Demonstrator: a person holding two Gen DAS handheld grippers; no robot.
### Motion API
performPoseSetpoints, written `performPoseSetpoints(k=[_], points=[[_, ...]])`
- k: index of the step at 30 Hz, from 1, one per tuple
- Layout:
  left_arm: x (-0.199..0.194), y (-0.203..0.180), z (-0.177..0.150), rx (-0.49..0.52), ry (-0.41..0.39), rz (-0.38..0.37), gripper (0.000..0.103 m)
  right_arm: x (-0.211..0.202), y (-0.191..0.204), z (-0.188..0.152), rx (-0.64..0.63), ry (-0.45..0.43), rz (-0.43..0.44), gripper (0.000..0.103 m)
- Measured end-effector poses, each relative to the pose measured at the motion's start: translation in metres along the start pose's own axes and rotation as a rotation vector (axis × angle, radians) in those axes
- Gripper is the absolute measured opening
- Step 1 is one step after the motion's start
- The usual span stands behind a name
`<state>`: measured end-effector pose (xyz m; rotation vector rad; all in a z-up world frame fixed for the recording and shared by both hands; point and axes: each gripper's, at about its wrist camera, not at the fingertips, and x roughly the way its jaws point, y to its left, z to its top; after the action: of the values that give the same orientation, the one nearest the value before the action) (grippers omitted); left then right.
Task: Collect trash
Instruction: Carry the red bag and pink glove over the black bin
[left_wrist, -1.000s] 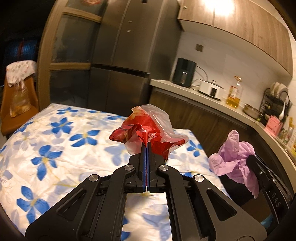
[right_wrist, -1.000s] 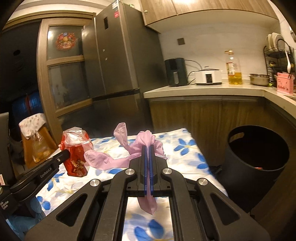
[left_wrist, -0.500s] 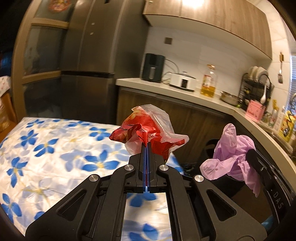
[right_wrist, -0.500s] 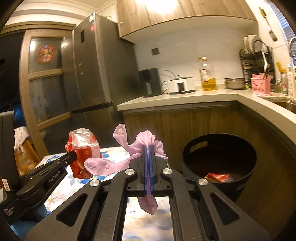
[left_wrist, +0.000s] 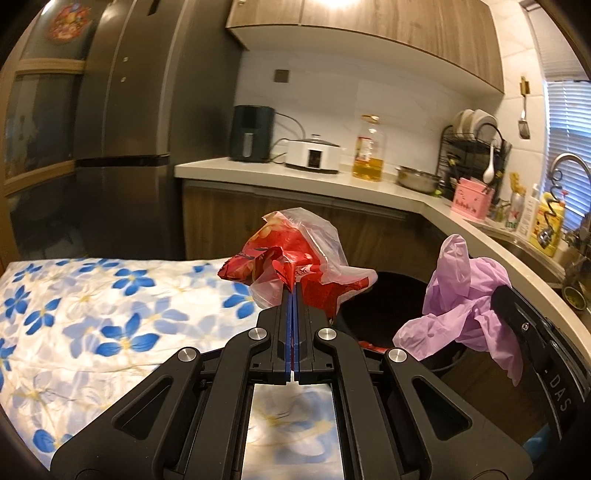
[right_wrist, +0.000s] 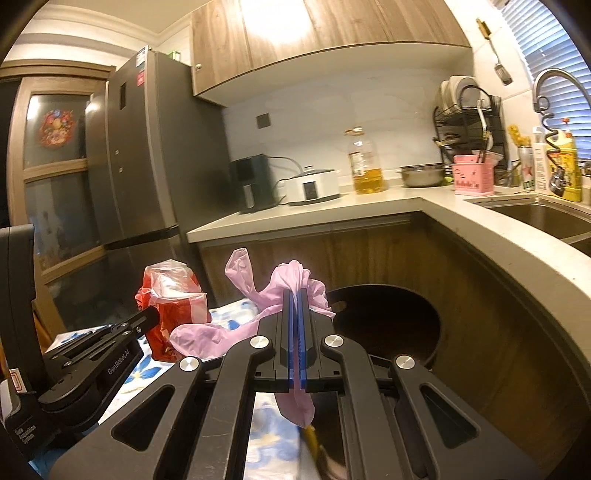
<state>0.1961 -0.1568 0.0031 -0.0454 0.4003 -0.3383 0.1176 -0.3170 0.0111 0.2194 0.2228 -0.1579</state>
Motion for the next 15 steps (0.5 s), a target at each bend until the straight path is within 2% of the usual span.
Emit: performPoseSetpoints(k=[15], points=[[0.033,-0.06,0.01,0.083,-0.02,-0.095,0.0,0.013,-0.056,0.014,0.051,-0.035,-0.129,0.003]])
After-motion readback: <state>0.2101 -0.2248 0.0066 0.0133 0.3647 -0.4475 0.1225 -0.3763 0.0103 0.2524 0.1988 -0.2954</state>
